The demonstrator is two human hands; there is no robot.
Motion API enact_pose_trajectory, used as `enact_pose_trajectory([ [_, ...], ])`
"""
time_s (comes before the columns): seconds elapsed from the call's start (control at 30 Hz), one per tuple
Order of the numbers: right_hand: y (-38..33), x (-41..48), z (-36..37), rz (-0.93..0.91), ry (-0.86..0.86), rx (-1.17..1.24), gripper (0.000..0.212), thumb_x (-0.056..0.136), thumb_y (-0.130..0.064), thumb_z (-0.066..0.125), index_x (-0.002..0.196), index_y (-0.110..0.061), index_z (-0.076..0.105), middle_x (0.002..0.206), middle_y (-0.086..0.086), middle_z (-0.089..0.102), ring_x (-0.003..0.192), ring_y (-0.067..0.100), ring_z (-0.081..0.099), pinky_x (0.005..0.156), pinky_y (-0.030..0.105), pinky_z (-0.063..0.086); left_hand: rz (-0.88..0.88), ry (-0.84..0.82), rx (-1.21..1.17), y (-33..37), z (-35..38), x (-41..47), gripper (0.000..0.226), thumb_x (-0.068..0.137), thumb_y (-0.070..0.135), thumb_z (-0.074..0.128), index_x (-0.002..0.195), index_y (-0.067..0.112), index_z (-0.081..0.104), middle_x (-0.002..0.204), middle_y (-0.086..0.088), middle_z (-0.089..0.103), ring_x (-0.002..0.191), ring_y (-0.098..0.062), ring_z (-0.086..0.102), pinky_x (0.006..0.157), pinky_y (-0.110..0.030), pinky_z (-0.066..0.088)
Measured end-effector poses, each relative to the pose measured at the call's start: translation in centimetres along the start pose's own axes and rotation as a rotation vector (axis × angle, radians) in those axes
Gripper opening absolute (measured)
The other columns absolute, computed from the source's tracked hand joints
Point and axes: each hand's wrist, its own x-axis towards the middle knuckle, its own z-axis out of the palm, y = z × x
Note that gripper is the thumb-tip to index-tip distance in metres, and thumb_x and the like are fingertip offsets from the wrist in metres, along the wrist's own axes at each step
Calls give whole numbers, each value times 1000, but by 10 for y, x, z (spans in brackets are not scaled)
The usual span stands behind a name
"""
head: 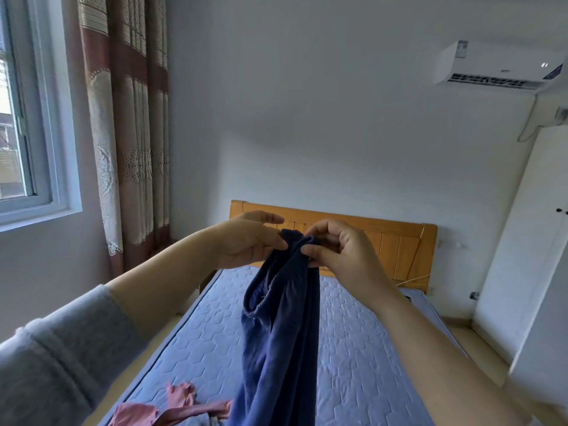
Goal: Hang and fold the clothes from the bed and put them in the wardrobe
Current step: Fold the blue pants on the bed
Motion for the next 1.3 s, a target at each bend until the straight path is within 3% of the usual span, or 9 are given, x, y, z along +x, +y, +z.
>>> enact_pose_trajectory([
  [0.17, 9, 1, 2, 22, 66, 9, 15, 81, -5, 75, 84, -19, 72, 81, 3, 73, 74, 18, 72, 65, 28, 59, 42, 1, 199, -9, 9, 1, 41, 88, -19, 50, 123, 2, 45, 95, -13, 70, 82, -24, 67, 68, -28, 60],
  [0.33, 18, -1, 1, -12, 120, -163, 16, 77, -16, 78, 82, -31, 72, 89, -14, 71, 76, 14, 59, 71, 28, 53, -26, -36, 318, -12, 12, 1, 47, 90, -11, 54, 131, 8, 43, 117, -20, 66, 98, -31, 66, 88, -43, 55],
  [0.6, 24, -5, -7, 33, 60, -23, 12, 80, -8, 76, 88, -14, 69, 80, -5, 73, 78, 8, 67, 73, 20, 54, 7, 101, 285, -21, 8, 9, 52, 77, -1, 76, 119, 12, 48, 107, -20, 68, 77, -24, 71, 66, -29, 60],
  [0.73, 27, -3, -10, 34, 174, 31, 15, 79, -4, 75, 82, -17, 68, 73, -8, 69, 72, 7, 63, 71, 21, 55, 90, 141, 928, -35, 0, 8, 29, 72, 9, 73, 92, 24, 58, 84, 1, 71, 68, -11, 65, 60, -22, 54],
  [0.8, 26, -1, -16, 12, 208, 53, 18, 78, -3, 76, 80, -19, 67, 69, -11, 66, 68, 4, 60, 68, 17, 52, 68, 187, 1072, -43, -7, 8, 19, 73, 13, 69, 83, 26, 58, 80, 4, 67, 66, -9, 63, 57, -20, 53],
  [0.97, 30, -3, -18, -2, 122, -94, 16, 80, -7, 76, 84, -20, 67, 76, -8, 68, 74, 11, 63, 73, 27, 56, -75, 289, 749, -44, -19, 11, 11, 81, 5, 57, 80, 16, 62, 77, -7, 62, 62, -17, 61, 51, -23, 52],
  [1.1, 36, -7, -26, 117, 80, -143, 25, 90, -10, 66, 111, -24, 66, 88, 2, 72, 80, 10, 67, 68, 19, 53, -79, 113, 409, -33, -27, 4, 24, 87, -6, 44, 84, 17, 51, 66, -6, 43, 55, -15, 40, 46, -21, 41],
  [1.2, 40, -12, -30, 184, -29, -217, 19, 96, -14, 58, 103, -26, 71, 91, -10, 72, 80, -3, 66, 65, 10, 49, -29, -36, 429, -30, -29, 0, 35, 89, -11, 34, 83, 20, 51, 70, -8, 43, 59, -17, 37, 46, -21, 37],
  [1.3, 40, -12, -30, 209, -37, -218, 17, 97, -15, 57, 93, -25, 69, 88, -7, 70, 77, 0, 65, 65, 13, 51, 37, -94, 540, -32, -24, -4, 49, 88, -11, 31, 72, 18, 66, 73, -7, 56, 63, -18, 46, 52, -21, 38],
])
